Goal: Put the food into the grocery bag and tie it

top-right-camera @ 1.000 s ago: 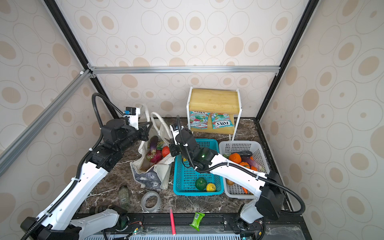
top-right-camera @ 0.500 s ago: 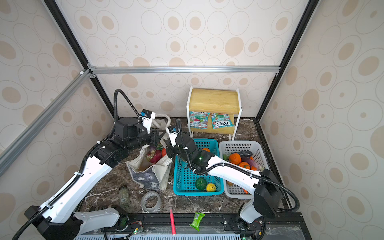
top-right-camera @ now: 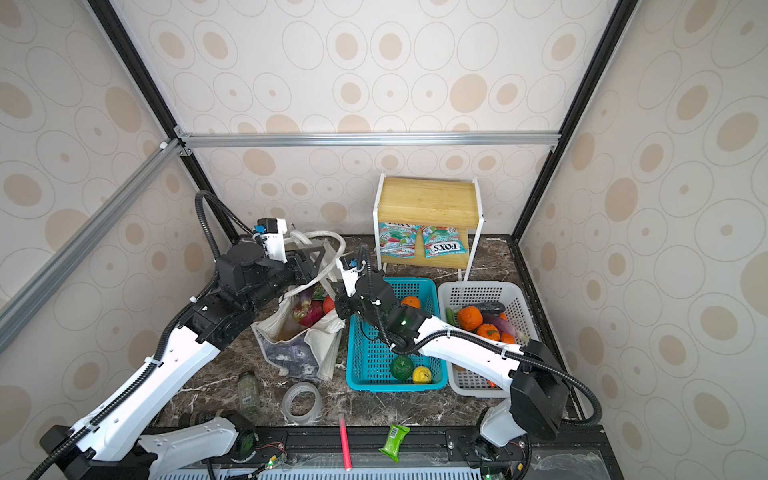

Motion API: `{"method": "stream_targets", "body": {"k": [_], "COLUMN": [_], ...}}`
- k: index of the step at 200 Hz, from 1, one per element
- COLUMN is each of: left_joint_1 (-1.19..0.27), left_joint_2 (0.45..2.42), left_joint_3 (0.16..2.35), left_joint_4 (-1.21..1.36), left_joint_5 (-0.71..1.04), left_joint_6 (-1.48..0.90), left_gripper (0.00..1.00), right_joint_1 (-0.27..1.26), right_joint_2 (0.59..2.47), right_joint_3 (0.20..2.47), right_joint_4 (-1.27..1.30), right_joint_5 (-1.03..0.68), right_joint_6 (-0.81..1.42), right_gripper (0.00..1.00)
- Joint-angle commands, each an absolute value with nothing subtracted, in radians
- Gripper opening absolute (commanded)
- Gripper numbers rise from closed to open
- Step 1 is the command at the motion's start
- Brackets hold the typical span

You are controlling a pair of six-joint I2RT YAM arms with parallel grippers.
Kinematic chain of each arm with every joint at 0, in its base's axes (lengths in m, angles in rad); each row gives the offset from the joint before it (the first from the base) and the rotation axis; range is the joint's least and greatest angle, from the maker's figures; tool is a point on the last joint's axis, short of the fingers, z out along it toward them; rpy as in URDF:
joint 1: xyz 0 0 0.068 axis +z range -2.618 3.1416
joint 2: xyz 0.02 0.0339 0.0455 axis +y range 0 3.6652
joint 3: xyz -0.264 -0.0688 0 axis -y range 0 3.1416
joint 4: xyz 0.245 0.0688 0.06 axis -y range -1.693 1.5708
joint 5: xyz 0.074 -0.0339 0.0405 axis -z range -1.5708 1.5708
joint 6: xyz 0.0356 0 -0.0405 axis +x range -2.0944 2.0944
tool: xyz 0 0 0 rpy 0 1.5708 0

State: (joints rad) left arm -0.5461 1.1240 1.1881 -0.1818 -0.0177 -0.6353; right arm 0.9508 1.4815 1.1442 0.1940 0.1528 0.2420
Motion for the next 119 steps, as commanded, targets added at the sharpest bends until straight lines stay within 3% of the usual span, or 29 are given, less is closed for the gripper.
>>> {"method": "stream_targets", "body": {"k": [1, 30, 50, 66, 83, 104, 119], "left_joint_1": [-0.552, -0.551, -0.55, -0.551, -0.551, -0.551, -0.551], "left_joint_2": [1.154, 1.16, 1.17, 1.192, 1.209, 1.205, 1.194], "left_joint_3": [1.172, 1.111, 1.08, 1.09, 1.114, 1.13, 1.128], "left_joint_4": [-0.03, 0.077, 0.162, 0.18, 0.172, 0.166, 0.179], "left_joint_5": [-0.109, -0.186, -0.191, -0.175, -0.177, -0.19, -0.19], "left_joint_6": [-0.771, -0.793, -0.817, -0.806, -0.78, -0.762, -0.771], "left_gripper": [0.55, 0.55, 0.49, 0.33, 0.0, 0.0, 0.0], "right_joint_1": [0.968, 0.967, 0.967, 0.968, 0.968, 0.964, 0.962], "right_joint_2": [1.442, 1.43, 1.421, 1.419, 1.417, 1.4, 1.384], "right_joint_3": [1.126, 1.123, 1.108, 1.11, 1.105, 1.092, 1.098], "right_joint_4": [0.227, 0.219, 0.237, 0.226, 0.224, 0.235, 0.22], "right_joint_5": [0.127, 0.12, 0.117, 0.114, 0.108, 0.106, 0.091], "right_joint_6": [0.245, 0.245, 0.254, 0.252, 0.262, 0.282, 0.283], "right_gripper": [0.0, 0.0, 0.0, 0.0, 0.0, 0.01, 0.14]}}
